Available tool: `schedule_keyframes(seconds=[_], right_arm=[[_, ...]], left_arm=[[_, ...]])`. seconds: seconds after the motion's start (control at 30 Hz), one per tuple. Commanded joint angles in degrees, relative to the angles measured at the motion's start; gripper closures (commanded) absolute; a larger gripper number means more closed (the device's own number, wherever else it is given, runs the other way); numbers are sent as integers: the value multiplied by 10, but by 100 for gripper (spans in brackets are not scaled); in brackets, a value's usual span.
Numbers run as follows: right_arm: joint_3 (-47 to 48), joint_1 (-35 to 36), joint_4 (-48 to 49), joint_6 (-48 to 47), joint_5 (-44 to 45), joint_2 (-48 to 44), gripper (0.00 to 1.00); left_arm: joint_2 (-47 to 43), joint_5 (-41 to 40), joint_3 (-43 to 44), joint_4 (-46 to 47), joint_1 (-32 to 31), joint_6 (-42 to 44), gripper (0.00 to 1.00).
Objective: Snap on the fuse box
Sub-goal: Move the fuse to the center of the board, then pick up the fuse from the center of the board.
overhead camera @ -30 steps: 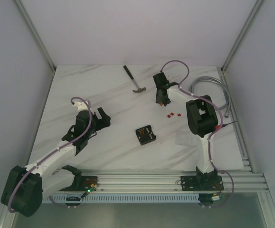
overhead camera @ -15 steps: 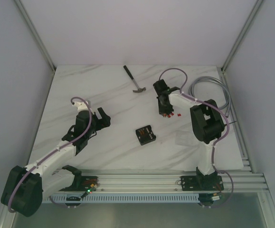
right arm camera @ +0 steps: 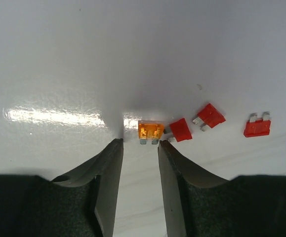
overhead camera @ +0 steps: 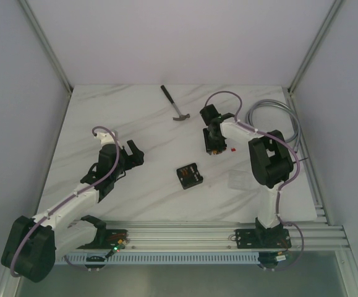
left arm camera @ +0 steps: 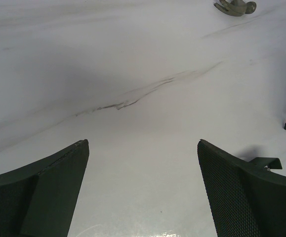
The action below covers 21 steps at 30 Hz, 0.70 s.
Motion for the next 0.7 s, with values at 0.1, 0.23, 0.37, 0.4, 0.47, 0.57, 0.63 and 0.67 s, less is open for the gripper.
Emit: schedule_keyframes(seconds=[0.1,0.23,0.37,0.4,0.47,0.57,0.63,0.67], right_arm=[[36,-7,-12,-12,25,-2,54],[46,-12,-9,-18,12,8,54],[49,-16,-5,-18,8,20,55],[49,-17,-5,-18,8,22,55],[49,-18,-4,-19,5,27,56],[47,-18,-4,-23,-3,32,57],[46,-18,-2,-24,-11,35,58],[45,-18,-3,-25,-13,35,58]], left_arm=[[-5,6,-2,-5,5,-4,0],[-7,4,-3,-5,4,-4,0],[-5,5,-3,-5,4,-4,0],[-5,6,-3,-6,4,-4,0],[-6,6,-3,-5,4,-4,0],[-5,6,-3,-5,4,-4,0],[-5,7,-3,-5,4,-4,0],[-5,7,-2,-5,4,-5,0]])
